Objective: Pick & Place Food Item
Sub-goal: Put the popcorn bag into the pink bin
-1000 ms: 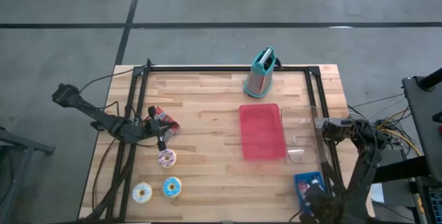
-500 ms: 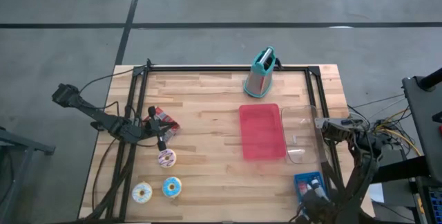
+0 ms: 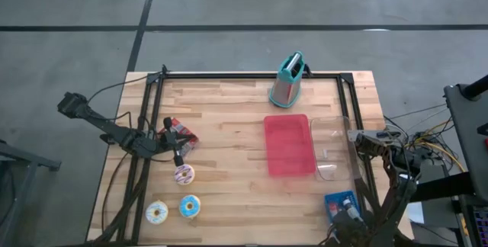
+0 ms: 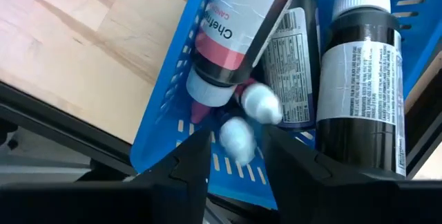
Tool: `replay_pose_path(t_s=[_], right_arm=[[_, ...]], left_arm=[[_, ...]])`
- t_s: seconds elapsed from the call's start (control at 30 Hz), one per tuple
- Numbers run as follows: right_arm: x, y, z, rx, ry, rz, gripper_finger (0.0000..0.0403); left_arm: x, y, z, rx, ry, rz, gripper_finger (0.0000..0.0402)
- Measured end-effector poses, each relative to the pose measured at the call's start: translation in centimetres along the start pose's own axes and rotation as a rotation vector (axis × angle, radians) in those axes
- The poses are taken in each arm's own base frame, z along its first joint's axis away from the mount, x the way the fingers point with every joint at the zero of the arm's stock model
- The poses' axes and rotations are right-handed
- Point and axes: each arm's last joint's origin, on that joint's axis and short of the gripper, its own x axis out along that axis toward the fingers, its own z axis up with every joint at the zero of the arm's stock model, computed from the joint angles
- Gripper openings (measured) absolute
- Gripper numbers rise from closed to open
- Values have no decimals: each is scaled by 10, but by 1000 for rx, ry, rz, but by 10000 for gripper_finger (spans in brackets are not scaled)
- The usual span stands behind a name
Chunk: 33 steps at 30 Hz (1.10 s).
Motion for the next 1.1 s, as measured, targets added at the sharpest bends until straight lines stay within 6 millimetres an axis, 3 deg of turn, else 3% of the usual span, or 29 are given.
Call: replay_pose_path(t_s=[0.47, 0.7, 0.83, 1.1], right_arm=[[-1, -1, 1, -4, -6, -7, 153], [-31, -2, 3, -4, -67, 30, 152], [-57, -3, 9, -7, -204, 112, 153], [-92, 8, 23, -139, -701, 459, 142]], left_arm=[[0, 0, 0, 0, 0, -1, 12], [0, 0, 0, 0, 0, 0, 12], [0, 0, 0, 0, 0, 0, 12], [0, 0, 0, 0, 0, -1, 12]])
